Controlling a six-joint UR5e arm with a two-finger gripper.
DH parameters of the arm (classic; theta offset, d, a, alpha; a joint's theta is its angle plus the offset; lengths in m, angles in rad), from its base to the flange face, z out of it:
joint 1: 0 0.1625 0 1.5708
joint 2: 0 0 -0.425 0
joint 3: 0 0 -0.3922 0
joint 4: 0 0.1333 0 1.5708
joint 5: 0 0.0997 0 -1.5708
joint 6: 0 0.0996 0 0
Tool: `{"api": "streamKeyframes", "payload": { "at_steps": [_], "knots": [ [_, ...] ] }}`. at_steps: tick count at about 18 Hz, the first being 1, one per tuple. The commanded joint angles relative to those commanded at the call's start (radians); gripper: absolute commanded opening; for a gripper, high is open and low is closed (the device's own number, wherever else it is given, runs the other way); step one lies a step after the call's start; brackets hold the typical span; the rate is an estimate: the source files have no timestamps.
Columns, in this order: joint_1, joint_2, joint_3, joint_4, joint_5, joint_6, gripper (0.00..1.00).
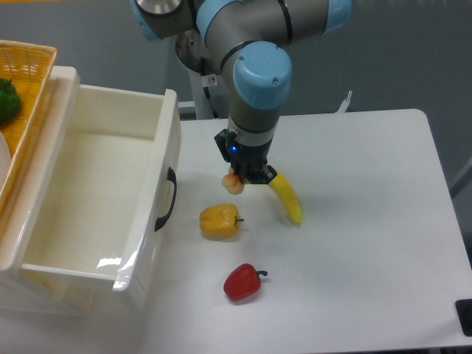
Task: Place the round bread in the upper white drawer
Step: 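Close the gripper on the round bread roll beside the banana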
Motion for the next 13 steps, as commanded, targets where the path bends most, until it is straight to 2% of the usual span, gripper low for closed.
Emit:
{"api": "streamKeyframes", "payload": {
  "at_steps": [9, 13],
  "knots": [
    [-0.003, -0.003, 0.015, -0.002, -0.003, -0.020, 0.22],
    [-0.006, -0.012, 0.051, -0.002, -0.047, -0.170, 0.23]
  ]
}}
